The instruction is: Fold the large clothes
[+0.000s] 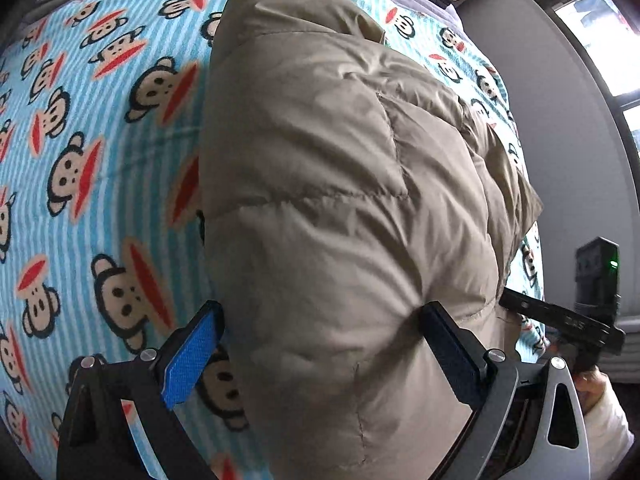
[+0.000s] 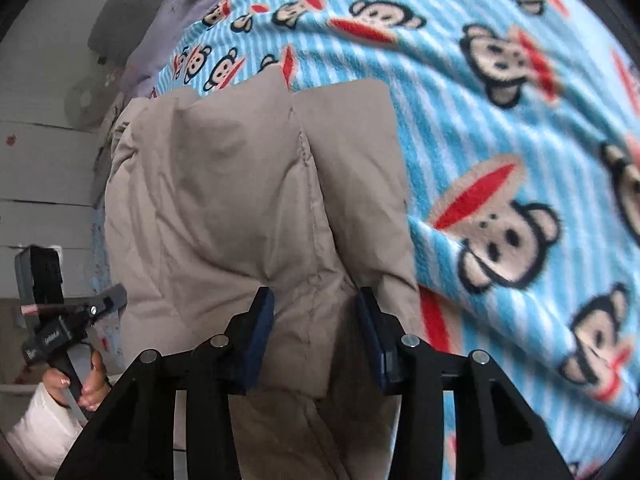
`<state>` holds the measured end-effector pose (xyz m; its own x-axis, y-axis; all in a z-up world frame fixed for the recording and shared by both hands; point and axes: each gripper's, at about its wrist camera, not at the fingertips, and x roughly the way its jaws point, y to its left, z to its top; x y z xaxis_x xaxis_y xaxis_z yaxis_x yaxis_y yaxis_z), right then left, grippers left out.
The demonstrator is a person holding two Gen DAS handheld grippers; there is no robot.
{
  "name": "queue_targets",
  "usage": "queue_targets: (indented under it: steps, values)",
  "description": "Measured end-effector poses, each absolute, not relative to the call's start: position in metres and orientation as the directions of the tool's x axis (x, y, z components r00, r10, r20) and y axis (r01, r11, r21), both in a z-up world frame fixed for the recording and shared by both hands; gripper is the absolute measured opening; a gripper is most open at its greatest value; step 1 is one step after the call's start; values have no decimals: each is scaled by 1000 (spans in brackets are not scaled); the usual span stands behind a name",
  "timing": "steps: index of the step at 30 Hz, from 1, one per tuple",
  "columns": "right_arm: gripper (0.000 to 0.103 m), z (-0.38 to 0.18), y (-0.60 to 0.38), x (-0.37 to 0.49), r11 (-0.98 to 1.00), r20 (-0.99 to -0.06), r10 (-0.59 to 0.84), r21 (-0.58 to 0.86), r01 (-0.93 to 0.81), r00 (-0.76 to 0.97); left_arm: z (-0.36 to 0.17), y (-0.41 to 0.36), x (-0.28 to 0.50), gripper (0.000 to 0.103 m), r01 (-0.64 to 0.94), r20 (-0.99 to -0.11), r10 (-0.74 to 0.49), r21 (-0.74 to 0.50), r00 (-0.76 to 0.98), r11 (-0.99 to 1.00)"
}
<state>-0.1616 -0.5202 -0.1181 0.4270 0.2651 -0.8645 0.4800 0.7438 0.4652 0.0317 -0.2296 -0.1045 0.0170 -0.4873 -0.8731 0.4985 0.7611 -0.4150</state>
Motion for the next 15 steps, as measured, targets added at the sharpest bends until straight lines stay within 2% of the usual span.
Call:
queue_targets:
  steps: [4, 8, 10, 12, 15]
  values:
    - [64, -99, -521, -180, 744, -866, 222, 448, 496, 449, -99, -232, 28, 99, 500, -882, -469, -390, 36, 773]
    - [65, -97, -520, -194, 729, -868, 212, 447, 518, 450, -94, -234, 22, 99, 517, -897, -440, -353, 52, 780]
    - [72, -98, -520, -199, 720, -866, 216, 453, 525, 450, -91, -232, 19, 99, 521, -900, -429, -331, 76, 787]
    - [76, -101, -521, -195, 716, -864, 220, 459, 527, 454, -89, -232, 18, 102, 520, -903, -418, -311, 97, 795]
    - [80, -100, -522, -200, 718, -863, 214, 457, 525, 458, -90, -230, 16, 103, 510, -902, -418, -311, 107, 802]
